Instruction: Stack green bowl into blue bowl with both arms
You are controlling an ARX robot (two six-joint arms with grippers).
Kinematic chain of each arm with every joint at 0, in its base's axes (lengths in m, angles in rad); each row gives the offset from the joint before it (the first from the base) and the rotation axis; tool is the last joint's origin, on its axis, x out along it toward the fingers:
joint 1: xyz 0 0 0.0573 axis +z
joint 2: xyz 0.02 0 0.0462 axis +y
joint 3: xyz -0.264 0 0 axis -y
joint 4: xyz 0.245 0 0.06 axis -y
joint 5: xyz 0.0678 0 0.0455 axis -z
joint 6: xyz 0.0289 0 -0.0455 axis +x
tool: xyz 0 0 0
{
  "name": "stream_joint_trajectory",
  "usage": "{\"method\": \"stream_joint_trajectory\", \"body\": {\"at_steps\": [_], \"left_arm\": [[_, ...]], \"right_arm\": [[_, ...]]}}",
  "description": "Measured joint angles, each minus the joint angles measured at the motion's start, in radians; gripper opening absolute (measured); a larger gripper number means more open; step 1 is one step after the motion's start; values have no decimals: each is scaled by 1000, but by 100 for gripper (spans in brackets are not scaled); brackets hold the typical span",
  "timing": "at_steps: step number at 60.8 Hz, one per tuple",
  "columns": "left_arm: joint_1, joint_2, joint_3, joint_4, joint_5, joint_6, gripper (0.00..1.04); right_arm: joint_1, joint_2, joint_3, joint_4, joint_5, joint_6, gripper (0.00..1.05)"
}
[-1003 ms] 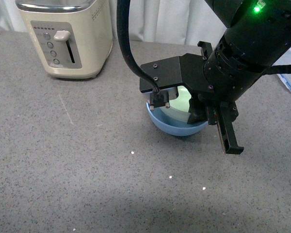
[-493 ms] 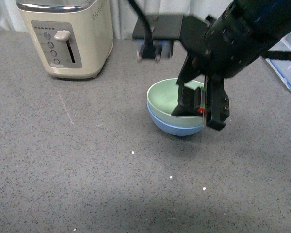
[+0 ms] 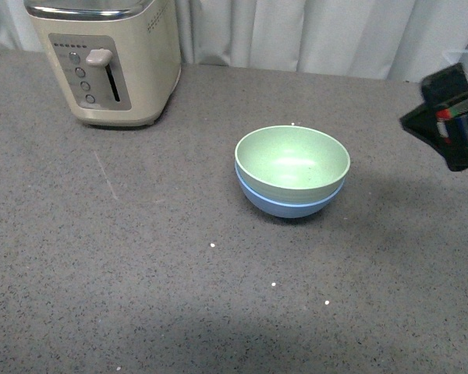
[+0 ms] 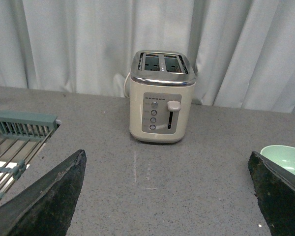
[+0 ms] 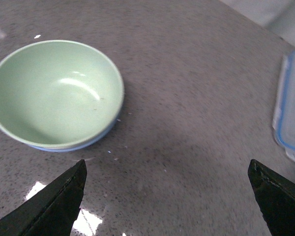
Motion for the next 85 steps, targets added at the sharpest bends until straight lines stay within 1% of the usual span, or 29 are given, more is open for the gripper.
{"method": "stream_joint_trajectory", "body": {"at_steps": [10, 18, 23, 28, 49, 51, 53, 54, 56, 57, 58, 60, 64, 71, 74, 76, 78, 80, 85], "left_arm": [[0, 0, 0, 0, 0, 0, 98], [0, 0, 0, 0, 0, 0, 98], [0, 0, 0, 0, 0, 0, 98], [0, 0, 0, 0, 0, 0, 98], [0, 0, 0, 0, 0, 0, 98], [0, 0, 0, 0, 0, 0, 98], [0, 0, 0, 0, 0, 0, 98], [0, 0, 0, 0, 0, 0, 98], [0, -1, 0, 0, 0, 0, 98], [0, -1, 0, 0, -1, 0, 98], [0, -1, 0, 0, -1, 0, 98], [0, 0, 0, 0, -1, 0, 98], [0, 0, 0, 0, 0, 0, 98], [0, 0, 0, 0, 0, 0, 98], [0, 0, 0, 0, 0, 0, 98], [0, 0, 0, 0, 0, 0, 98], [0, 0, 0, 0, -1, 0, 98], [0, 0, 0, 0, 0, 0, 98], [0, 0, 0, 0, 0, 0, 98]], "right_arm": [[-60, -143, -176, 69, 106, 152, 96], [-85, -222, -291, 118, 161, 215, 96], [-76, -275, -371, 198, 190, 218, 96], [-67, -300, -401, 233, 193, 214, 96], [-65, -302, -402, 236, 193, 212, 96], [-66, -296, -409, 259, 190, 216, 95], [-70, -265, -459, 439, 171, 229, 89], [-75, -246, -504, 589, 159, 239, 84], [-81, -241, -559, 749, 150, 246, 76], [-84, -247, -579, 814, 144, 248, 73], [-86, -253, -588, 843, 142, 248, 71], [-93, -281, -606, 924, 138, 252, 64], [-105, -340, -615, 941, 130, 256, 53], [-124, -431, -650, 884, 111, 258, 34], [-177, -492, -671, 830, 38, 259, 20], [-189, -518, -677, 812, 35, 259, 15], [-201, -562, -684, 782, 36, 262, 6], [-204, -587, -688, 762, 35, 261, 1], [-204, -652, -698, 711, 32, 263, 1]]}}
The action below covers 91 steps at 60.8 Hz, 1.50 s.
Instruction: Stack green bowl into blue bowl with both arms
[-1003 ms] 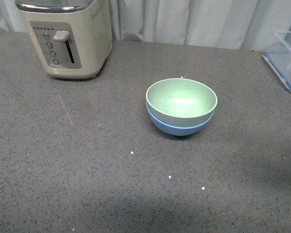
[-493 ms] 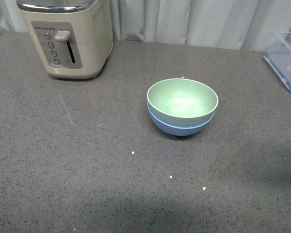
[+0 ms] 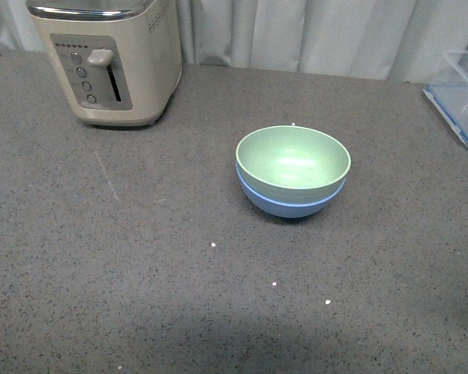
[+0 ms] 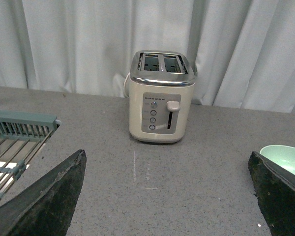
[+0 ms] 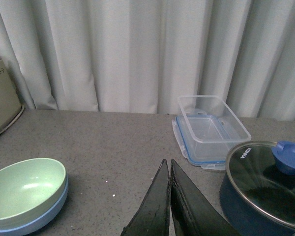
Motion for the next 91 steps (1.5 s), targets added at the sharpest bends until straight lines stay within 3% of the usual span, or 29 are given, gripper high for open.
{"method": "stream_joint_trajectory", "body": {"at_steps": [30, 76, 82, 91], "left_arm": [[0, 0, 0, 0, 0, 0, 98], [0, 0, 0, 0, 0, 0, 98], [0, 0, 0, 0, -1, 0, 98], [0, 0, 0, 0, -1, 0, 98]], "right_arm": [[0, -333, -17, -300, -2, 1, 1], [0, -638, -17, -599, -2, 2, 1], [0, -772, -17, -768, -3, 2, 1], [0, -807, -16, -771, -3, 2, 1]]}}
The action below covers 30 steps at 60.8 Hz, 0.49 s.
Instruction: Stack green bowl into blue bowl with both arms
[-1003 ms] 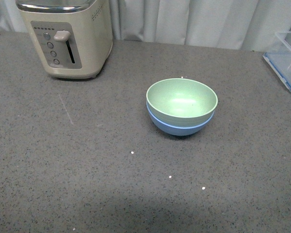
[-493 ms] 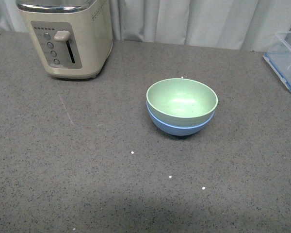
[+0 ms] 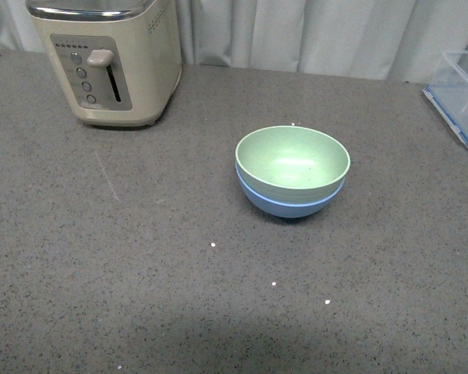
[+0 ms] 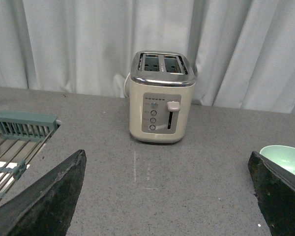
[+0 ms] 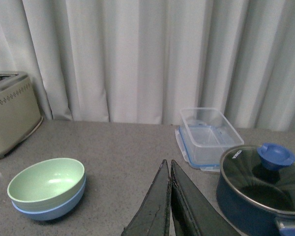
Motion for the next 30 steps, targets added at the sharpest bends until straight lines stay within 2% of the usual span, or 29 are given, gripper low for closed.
{"method": "stream_joint_trajectory", "body": {"at_steps": [5, 12, 17, 20, 30], "left_arm": [[0, 0, 0, 0, 1, 0, 98], [0, 0, 0, 0, 1, 0, 98], [0, 0, 0, 0, 1, 0, 98], [0, 0, 0, 0, 1, 0, 98], [0, 0, 0, 0, 1, 0, 98]], "right_arm": [[0, 0, 0, -2, -2, 0, 9], [0, 4, 0, -5, -2, 0, 32], [0, 0, 0, -5, -2, 0, 52], [0, 0, 0, -6, -2, 0, 59], [0, 2, 0, -6, -2, 0, 89]]}}
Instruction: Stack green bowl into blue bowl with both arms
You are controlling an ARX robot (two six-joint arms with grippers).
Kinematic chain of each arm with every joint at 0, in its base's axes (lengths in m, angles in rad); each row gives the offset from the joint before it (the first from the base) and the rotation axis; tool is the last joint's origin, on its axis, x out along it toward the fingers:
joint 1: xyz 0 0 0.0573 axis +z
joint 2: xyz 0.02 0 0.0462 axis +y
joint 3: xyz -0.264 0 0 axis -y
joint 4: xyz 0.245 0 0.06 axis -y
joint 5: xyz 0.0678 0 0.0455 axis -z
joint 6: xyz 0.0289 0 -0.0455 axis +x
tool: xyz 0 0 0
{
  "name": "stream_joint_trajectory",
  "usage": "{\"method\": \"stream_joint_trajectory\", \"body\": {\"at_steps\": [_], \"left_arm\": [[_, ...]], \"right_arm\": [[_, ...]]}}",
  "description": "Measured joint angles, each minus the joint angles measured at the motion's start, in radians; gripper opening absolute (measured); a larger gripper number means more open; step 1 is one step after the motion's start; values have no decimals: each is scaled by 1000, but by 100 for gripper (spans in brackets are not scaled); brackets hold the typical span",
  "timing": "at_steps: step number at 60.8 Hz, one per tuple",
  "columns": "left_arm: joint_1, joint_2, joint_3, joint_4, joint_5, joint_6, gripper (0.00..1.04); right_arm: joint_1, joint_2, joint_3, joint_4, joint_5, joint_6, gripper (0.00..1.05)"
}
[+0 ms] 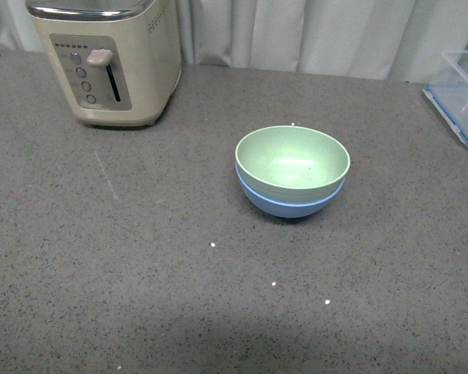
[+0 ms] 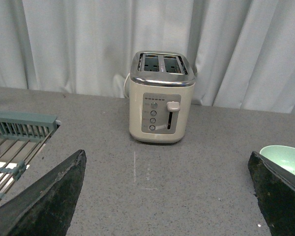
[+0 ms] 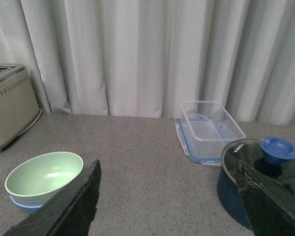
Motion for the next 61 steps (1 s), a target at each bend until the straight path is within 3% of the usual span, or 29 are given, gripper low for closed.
{"method": "stream_joint_trajectory", "body": {"at_steps": [5, 61], "left_arm": [[0, 0, 0, 0, 0, 0, 98], [0, 0, 0, 0, 0, 0, 98]], "right_arm": [[0, 0, 0, 0, 0, 1, 98], [0, -2, 0, 0, 0, 0, 96]]}}
